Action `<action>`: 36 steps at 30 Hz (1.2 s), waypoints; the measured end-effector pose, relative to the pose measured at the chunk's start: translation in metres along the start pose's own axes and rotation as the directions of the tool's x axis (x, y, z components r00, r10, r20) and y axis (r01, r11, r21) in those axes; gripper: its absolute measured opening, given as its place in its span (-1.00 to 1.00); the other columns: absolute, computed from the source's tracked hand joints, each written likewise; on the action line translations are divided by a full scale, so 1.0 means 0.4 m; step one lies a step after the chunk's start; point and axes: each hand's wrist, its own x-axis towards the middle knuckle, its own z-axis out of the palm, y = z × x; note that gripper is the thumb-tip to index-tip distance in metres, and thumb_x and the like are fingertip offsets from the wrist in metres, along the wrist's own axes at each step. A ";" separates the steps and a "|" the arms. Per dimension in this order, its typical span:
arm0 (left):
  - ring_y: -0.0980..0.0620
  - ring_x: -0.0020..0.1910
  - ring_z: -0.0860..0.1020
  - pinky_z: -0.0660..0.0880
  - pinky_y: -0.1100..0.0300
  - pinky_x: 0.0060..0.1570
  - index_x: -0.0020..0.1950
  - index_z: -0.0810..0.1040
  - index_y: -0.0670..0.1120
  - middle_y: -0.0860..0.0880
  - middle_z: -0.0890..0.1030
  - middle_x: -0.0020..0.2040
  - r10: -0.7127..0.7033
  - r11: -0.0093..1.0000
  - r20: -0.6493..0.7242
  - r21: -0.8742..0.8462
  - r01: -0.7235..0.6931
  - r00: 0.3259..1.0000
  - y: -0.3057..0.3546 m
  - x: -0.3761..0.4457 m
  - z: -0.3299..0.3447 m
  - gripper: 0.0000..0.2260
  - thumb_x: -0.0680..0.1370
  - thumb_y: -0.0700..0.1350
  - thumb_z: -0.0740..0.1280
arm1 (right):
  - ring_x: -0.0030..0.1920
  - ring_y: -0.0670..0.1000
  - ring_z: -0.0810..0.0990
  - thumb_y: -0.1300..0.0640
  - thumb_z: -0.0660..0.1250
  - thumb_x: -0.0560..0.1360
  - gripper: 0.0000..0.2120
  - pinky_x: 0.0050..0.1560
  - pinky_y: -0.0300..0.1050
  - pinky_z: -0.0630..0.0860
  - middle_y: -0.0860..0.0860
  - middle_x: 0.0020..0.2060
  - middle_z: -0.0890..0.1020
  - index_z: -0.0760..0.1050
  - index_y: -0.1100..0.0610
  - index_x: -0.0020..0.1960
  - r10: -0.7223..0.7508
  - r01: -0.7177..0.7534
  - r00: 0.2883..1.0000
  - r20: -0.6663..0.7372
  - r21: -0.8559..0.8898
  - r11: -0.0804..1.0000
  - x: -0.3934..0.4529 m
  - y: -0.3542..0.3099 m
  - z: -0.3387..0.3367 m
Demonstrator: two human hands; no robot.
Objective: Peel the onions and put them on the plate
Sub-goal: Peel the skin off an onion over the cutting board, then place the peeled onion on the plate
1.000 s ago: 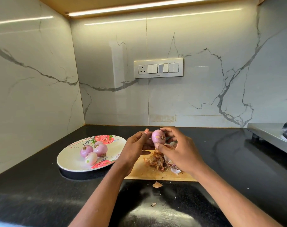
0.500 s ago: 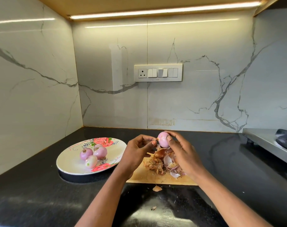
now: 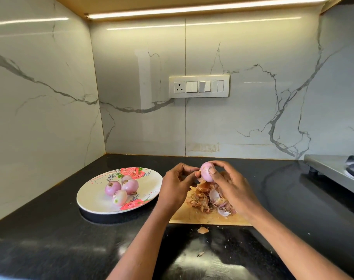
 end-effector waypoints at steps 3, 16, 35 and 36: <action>0.17 -0.25 0.63 0.51 0.34 -0.27 0.02 0.66 -0.07 0.02 0.72 -0.16 0.014 1.000 -0.016 0.007 -0.013 1.000 0.001 0.001 -0.001 -0.96 0.57 -0.15 0.43 | -0.03 -0.19 0.68 -0.26 0.33 0.51 -0.69 0.00 -0.17 0.58 -0.17 -0.09 0.73 0.52 -0.25 0.23 -0.008 0.008 0.999 0.033 0.001 1.000 -0.001 -0.010 -0.001; 0.09 -0.19 0.65 0.49 0.34 -0.30 -0.06 0.65 -0.02 0.06 0.71 -0.17 0.036 0.995 -0.075 0.097 -0.028 0.997 -0.012 0.008 -0.004 -0.95 0.57 -0.16 0.44 | -0.03 -0.18 0.66 -0.23 0.42 0.47 -0.67 0.01 -0.22 0.56 -0.14 -0.05 0.71 0.48 -0.29 0.21 -0.041 0.043 0.997 0.071 -0.031 0.999 0.002 -0.001 0.001; 0.09 -0.16 0.66 0.51 0.32 -0.26 0.09 0.63 -0.02 0.02 0.70 -0.06 -0.052 0.990 -0.114 0.124 0.066 0.992 -0.033 0.010 -0.016 -0.87 0.65 -0.02 0.32 | -0.02 -0.27 0.60 -0.07 0.57 0.41 -0.55 -0.14 -0.39 0.51 -0.23 -0.01 0.65 0.37 -0.25 0.14 -0.134 0.130 0.991 -0.008 -0.187 0.974 0.002 -0.001 -0.003; 0.08 -0.15 0.66 0.51 0.32 -0.26 0.09 0.62 -0.02 0.01 0.70 -0.05 -0.055 0.991 -0.108 0.119 0.068 0.993 -0.034 0.010 -0.004 -0.87 0.65 -0.02 0.32 | -0.03 -0.28 0.60 -0.07 0.57 0.41 -0.54 -0.15 -0.38 0.51 -0.22 -0.02 0.64 0.35 -0.25 0.13 -0.121 0.116 0.993 -0.014 -0.193 0.974 -0.003 0.007 -0.010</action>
